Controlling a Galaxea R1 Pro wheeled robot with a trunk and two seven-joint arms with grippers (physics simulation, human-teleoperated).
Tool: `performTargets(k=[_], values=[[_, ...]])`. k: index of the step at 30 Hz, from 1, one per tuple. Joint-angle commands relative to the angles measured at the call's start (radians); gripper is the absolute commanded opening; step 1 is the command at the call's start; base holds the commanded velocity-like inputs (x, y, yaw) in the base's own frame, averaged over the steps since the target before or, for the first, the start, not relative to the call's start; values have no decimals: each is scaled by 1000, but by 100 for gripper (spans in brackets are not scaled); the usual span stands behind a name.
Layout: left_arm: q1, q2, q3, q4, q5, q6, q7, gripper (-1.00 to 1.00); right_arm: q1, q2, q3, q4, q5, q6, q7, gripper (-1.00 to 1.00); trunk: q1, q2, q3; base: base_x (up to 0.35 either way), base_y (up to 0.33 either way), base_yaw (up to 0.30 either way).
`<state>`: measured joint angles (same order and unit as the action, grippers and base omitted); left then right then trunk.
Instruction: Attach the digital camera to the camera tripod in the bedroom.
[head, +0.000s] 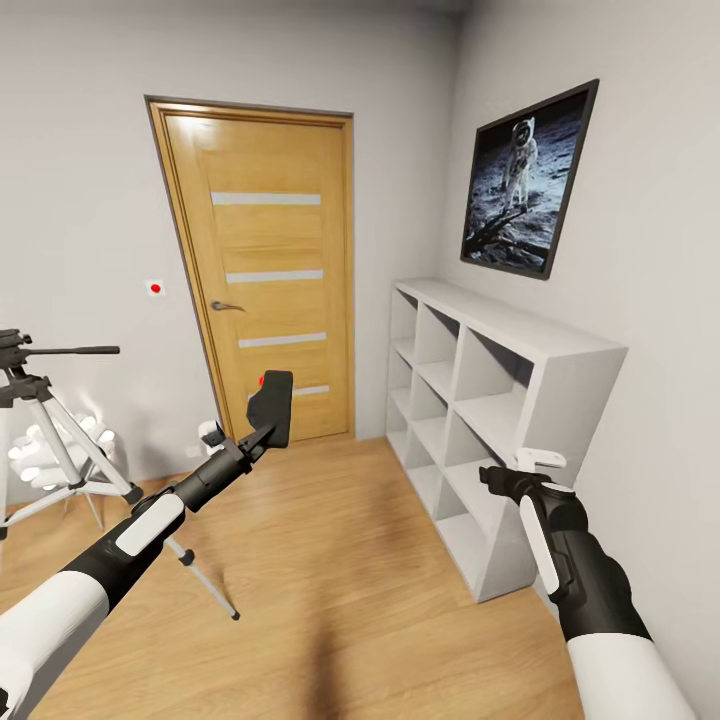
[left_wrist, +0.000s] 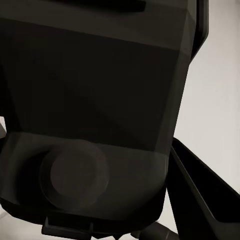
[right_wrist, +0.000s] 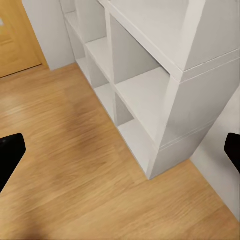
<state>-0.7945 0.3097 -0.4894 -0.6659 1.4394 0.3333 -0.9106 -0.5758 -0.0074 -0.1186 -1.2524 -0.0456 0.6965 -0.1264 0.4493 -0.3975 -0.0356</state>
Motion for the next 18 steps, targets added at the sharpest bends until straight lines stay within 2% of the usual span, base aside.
performTargets(k=[1,18], values=[[-2,1,-5,0,10,6,-2,-100,-1,0,1,-1,-5,5,-6,100,1,-3,-2,0,0,0],[-2,1,-5,0,10,6,-2,-100,-1,0,1,-1,-5,5,-5,100,1,-3,-2,0,0,0]])
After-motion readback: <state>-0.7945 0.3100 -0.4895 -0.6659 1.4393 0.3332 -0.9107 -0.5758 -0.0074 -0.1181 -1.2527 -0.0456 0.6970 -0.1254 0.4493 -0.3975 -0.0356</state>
